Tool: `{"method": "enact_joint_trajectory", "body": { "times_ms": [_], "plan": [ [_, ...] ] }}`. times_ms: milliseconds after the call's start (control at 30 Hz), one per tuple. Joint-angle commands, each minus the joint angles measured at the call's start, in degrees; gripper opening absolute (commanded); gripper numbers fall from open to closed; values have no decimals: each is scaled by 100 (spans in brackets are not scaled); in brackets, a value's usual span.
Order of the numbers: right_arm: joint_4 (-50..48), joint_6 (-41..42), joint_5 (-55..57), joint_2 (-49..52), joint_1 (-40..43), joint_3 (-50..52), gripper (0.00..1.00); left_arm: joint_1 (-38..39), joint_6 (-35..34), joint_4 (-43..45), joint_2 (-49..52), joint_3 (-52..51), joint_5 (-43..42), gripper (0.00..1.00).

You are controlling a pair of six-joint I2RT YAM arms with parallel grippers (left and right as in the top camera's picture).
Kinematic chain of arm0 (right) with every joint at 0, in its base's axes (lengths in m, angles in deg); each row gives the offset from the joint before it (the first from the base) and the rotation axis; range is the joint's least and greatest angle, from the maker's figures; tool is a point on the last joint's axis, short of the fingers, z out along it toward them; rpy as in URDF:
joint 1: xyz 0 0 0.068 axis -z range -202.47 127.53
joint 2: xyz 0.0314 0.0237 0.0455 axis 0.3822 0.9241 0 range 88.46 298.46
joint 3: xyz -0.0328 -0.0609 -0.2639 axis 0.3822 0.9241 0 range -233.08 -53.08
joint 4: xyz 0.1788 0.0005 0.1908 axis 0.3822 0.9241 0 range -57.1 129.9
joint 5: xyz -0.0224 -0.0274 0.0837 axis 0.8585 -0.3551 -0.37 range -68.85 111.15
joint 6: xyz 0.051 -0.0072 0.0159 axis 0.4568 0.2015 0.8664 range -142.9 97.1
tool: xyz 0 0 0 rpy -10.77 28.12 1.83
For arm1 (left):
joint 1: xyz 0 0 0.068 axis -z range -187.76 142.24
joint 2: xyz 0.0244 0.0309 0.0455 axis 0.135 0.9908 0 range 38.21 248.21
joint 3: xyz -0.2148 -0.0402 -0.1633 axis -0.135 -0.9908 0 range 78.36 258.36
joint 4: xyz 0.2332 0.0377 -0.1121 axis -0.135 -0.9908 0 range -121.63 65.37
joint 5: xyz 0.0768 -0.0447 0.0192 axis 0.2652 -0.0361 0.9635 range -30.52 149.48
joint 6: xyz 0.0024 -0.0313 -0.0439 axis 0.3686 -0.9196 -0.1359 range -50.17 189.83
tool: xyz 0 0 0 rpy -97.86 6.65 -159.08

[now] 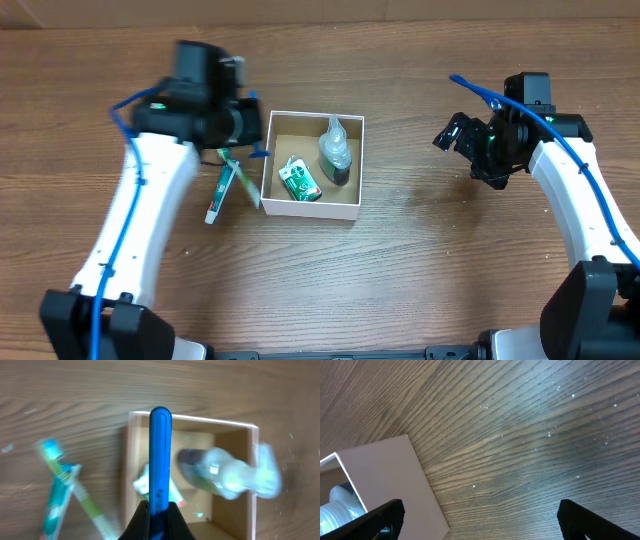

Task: Pack container
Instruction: 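Lift the razor and drop it into the box with the left gripper, then grasp the teal toothpaste tube with the left gripper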

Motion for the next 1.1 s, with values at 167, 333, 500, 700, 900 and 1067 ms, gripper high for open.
{"method": "enact_joint_trajectory", "body": {
  "times_ms": [167, 333, 500, 700, 900, 1067],
  "plan": [
    [-9, 7, -11, -127, 11, -20, 100, 748, -7, 330, 1078, 24, 457, 4],
    [-9, 7, -11, -127, 11, -20, 100, 699, -103, 286, 896, 26, 452, 8],
    [-9, 7, -11, -127, 11, -20, 100, 675, 72, -133, 857, 26, 479, 45],
    [-9, 7, -11, -127, 11, -20, 100, -35, -15, -686, 562, 26, 769, 63],
    [-9, 7, -11, -127, 11, -20, 100, -955, 31, -800, 702, 17, 774, 66],
    [-9, 7, -11, -127, 11, -20, 100, -1003, 142, -671, 1231, 17, 892, 66]
  ]
}}
